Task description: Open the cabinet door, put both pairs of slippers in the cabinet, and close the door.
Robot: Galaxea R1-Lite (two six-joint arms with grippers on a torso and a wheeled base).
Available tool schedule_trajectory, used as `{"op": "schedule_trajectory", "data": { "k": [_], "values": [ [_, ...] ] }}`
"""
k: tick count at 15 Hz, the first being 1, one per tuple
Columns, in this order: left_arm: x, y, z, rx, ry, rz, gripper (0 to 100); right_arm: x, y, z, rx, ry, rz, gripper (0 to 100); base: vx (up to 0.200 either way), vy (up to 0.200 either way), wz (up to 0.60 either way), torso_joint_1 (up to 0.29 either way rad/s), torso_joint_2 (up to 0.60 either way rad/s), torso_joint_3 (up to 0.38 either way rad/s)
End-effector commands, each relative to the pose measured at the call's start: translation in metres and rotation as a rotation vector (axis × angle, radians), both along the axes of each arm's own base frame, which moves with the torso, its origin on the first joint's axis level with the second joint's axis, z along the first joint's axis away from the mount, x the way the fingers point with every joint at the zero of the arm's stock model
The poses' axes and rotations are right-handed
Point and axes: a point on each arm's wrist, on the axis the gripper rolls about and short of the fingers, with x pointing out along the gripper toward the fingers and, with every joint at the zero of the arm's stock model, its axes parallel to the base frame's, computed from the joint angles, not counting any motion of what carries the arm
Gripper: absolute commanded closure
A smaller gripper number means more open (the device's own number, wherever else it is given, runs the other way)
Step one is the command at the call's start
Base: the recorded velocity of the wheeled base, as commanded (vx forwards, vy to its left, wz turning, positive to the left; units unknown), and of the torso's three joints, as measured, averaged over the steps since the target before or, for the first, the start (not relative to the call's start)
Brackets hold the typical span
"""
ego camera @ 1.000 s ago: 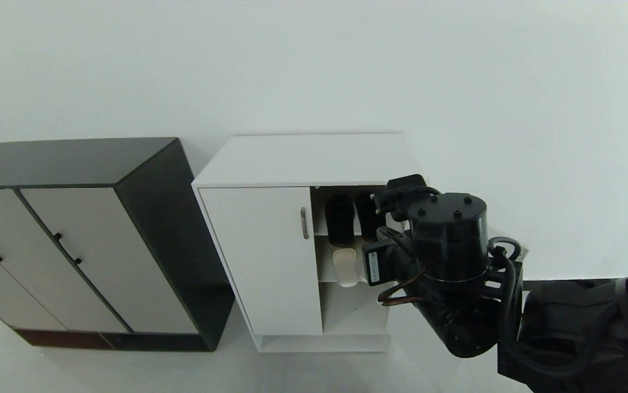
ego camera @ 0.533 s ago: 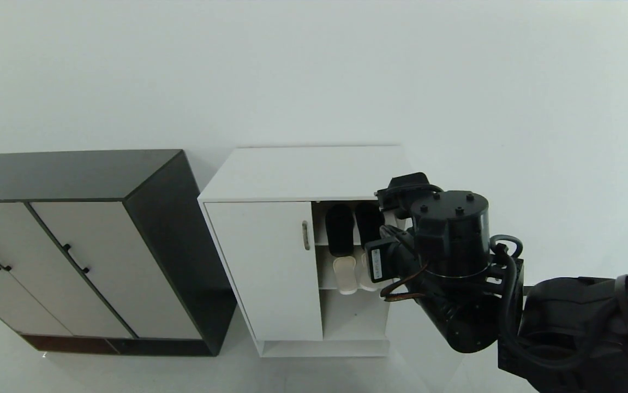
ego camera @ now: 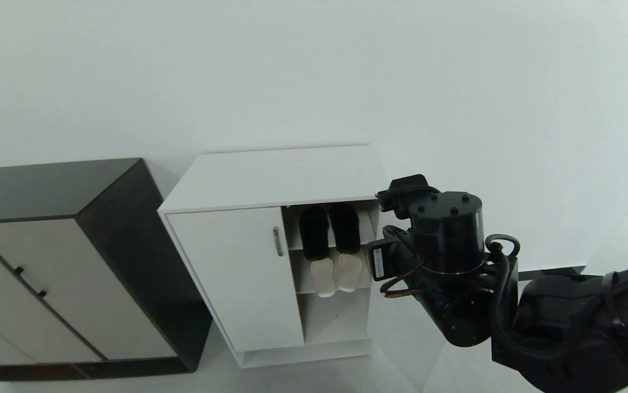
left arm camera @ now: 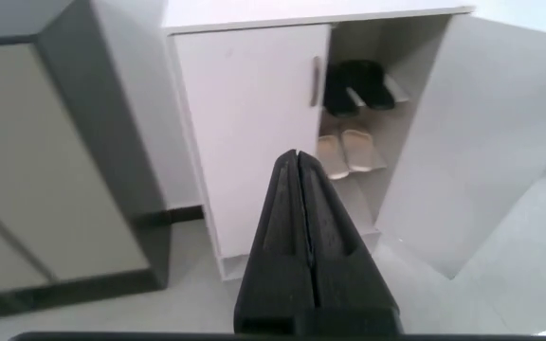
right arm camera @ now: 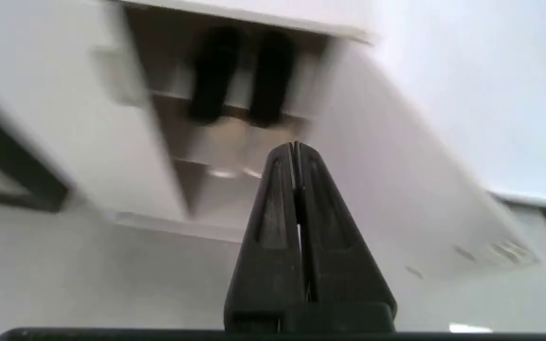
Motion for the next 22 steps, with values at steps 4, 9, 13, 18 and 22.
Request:
{"op": "schedule_trajectory", "data": {
  "k": [4,9,13,18,22],
  "values": [
    [0.000,0.000,0.000,-0.001,0.001,0.000,100,0.019,-0.009,0.003,0.015,-0.009,-0.049,100,0.000,0.000,-0.15,0.004,0.00,-0.001],
    [0.000,0.000,0.000,0.002,0.001,0.000,100,0.090,-0.048,0.028,0.100,-0.021,-0.085,100,-0.040,0.000,0.00,0.000,0.00,0.000],
    [0.000,0.000,0.000,0.002,0.001,0.000,100,0.117,-0.056,0.019,0.140,0.004,-0.091,100,-0.200,0.000,0.00,0.007,0.01,-0.002],
    [0.000,0.000,0.000,0.002,0.001,0.000,100,0.165,-0.072,-0.020,0.133,0.057,-0.140,100,0.000,0.000,0.00,0.000,0.00,0.000],
    [0.000,0.000,0.000,0.000,0.001,0.000,100,0.193,-0.074,-0.041,0.126,0.063,-0.171,100,0.000,0.000,0.00,0.000,0.00,0.000]
  ]
}}
